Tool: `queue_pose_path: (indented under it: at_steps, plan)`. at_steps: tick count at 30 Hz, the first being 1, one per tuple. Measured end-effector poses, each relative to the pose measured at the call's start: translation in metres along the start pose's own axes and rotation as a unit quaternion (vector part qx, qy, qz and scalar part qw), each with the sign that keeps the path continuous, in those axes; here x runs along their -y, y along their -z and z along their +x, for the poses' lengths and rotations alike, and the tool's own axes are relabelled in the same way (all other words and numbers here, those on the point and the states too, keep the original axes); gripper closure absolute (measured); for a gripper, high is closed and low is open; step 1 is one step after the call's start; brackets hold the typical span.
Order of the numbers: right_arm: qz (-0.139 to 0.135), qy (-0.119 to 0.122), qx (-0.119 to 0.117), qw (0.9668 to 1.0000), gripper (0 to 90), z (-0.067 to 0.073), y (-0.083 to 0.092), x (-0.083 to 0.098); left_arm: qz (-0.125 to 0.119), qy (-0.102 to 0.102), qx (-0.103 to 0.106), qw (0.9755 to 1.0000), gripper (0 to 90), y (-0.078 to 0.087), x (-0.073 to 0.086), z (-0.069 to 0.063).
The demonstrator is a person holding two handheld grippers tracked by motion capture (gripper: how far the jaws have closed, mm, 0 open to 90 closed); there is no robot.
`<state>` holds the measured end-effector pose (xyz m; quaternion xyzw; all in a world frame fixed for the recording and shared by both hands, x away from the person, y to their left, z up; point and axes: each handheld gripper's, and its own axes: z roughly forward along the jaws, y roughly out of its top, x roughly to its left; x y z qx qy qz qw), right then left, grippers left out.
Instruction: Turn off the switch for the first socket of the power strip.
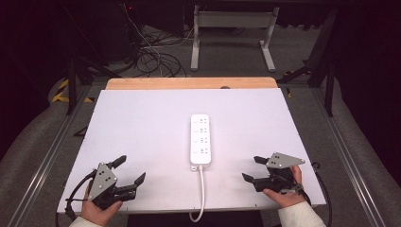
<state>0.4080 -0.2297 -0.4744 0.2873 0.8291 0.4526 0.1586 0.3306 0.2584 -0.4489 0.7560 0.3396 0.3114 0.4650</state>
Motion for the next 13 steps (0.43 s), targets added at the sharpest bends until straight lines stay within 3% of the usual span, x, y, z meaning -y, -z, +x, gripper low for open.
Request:
queue_pose_path:
  at_steps: [2,4,13]
  plan:
    - [-0.013,0.002,0.003,0.9999,23.1,0.0011,0.0026,-0.0023,0.000,-0.009,-0.006,0.9999,18.6,-0.0004,-0.0008,-0.0009]
    - [-0.019,0.002,0.007,0.9998,23.2,0.0012,0.0044,-0.0032,-0.002,-0.005,-0.005,1.0000,18.6,-0.0003,-0.0007,-0.0013]
    - [-0.019,0.002,0.010,0.9998,23.4,0.0000,0.0041,-0.0032,-0.002,-0.011,-0.005,0.9999,18.6,-0.0011,-0.0004,-0.0003]
